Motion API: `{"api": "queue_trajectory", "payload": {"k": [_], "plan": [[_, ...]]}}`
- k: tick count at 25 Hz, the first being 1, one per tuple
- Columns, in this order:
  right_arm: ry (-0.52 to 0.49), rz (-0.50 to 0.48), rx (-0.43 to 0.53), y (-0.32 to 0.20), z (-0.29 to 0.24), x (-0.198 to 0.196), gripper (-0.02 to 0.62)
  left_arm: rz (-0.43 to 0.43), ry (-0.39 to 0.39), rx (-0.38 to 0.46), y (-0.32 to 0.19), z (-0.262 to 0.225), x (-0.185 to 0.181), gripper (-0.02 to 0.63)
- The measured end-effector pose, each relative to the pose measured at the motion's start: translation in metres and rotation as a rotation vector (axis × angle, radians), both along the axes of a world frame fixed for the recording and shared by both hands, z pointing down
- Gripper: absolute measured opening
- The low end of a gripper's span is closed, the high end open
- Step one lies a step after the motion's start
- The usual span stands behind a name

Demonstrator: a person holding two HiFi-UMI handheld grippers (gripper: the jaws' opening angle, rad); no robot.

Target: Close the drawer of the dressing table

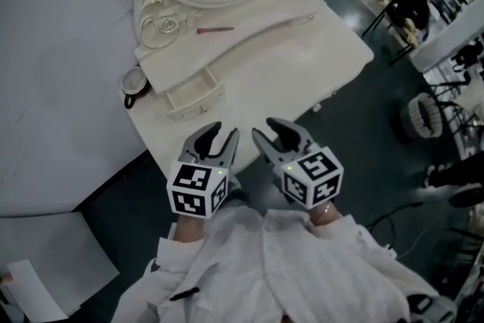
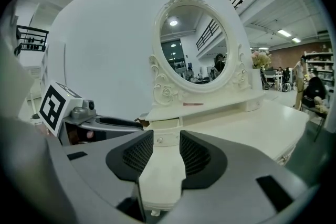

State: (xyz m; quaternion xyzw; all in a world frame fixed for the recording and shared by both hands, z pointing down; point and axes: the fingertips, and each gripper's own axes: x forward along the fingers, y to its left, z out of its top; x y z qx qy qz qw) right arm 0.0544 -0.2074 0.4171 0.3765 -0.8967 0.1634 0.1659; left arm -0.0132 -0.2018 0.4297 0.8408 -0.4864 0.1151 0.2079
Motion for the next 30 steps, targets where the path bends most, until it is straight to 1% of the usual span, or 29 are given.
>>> {"api": "queue_trajectory", "payload": {"k": [8, 16, 23, 30], "plan": [[-0.007, -0.049, -0.008, -0.043, 0.003, -0.029, 0.133, -0.036, -0.008, -0.018, -0.036, 0.005, -0.025, 0.13], [0.0, -0.124, -0.03, -0.067, 0.012, -0.061, 0.133, -0.089, -0.033, -0.029, -0.052, 0.012, -0.054, 0.13], [0.009, -0.179, -0.053, -0.075, 0.021, -0.079, 0.133, -0.142, -0.035, -0.056, -0.054, 0.022, -0.072, 0.133], [0.019, -0.24, -0.069, -0.074, 0.027, -0.092, 0.133, -0.205, -0.039, -0.082, -0.044, 0.03, -0.087, 0.133]]}}
